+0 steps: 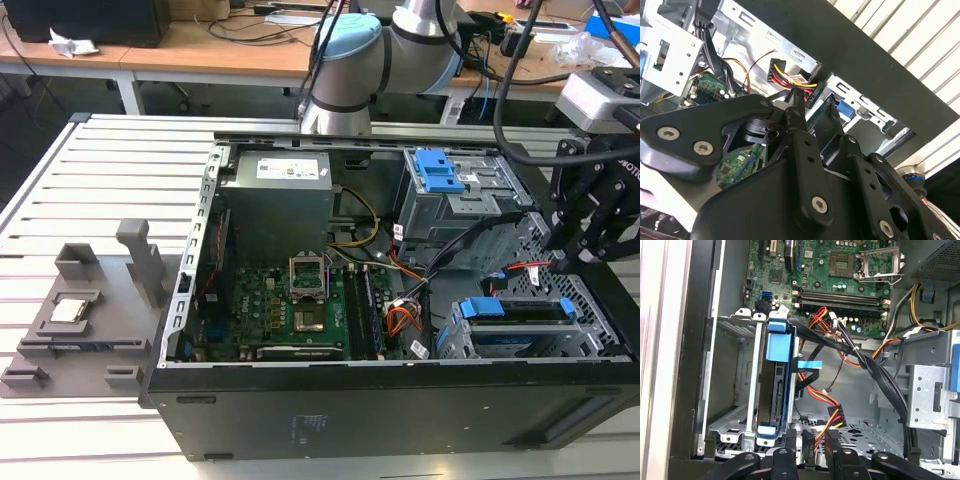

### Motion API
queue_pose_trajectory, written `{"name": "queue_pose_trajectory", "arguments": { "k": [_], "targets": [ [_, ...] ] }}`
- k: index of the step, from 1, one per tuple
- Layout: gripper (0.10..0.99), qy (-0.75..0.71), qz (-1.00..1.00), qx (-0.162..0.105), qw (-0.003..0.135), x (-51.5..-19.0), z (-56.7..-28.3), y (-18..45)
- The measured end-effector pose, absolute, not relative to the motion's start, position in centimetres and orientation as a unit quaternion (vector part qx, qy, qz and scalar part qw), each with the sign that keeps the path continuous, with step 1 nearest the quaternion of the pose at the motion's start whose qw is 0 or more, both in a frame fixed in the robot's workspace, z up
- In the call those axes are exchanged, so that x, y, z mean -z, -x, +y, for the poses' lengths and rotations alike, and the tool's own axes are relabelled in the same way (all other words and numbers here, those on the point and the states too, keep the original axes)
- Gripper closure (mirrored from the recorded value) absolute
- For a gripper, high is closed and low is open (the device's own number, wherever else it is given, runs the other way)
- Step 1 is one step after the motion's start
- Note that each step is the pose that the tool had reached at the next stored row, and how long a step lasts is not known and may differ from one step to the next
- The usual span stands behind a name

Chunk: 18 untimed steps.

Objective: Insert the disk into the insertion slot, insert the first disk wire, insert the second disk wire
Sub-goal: 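Insert the first disk wire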

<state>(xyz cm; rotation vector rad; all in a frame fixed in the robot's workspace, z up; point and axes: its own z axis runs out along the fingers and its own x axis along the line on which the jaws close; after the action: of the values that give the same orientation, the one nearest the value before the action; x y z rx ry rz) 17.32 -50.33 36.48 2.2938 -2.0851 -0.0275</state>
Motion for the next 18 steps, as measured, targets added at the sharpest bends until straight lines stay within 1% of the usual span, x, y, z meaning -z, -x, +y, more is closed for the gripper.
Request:
{"name": "queue_pose_trajectory", "arguments": {
  "k": [5,9,12,13,15,16,18],
  "targets": [
    [0.725,-0.759,-0.651,0.006,0.024,-35.78,-50.31,-17.43],
    [0.725,-0.764,-0.645,0.000,0.030,-35.52,-50.33,-17.60],
    [0.725,-0.764,-0.645,0.000,0.031,-35.52,-50.32,-17.61],
    [0.741,-0.764,-0.645,0.000,0.031,-35.52,-50.32,-17.61],
    [0.871,-0.764,-0.645,-0.001,0.031,-35.53,-50.32,-17.61],
    [0.914,-0.764,-0.645,-0.001,0.031,-35.53,-50.32,-17.61],
    [0.914,-0.764,-0.645,-0.001,0.031,-35.52,-50.32,-17.61]
  ]
}}
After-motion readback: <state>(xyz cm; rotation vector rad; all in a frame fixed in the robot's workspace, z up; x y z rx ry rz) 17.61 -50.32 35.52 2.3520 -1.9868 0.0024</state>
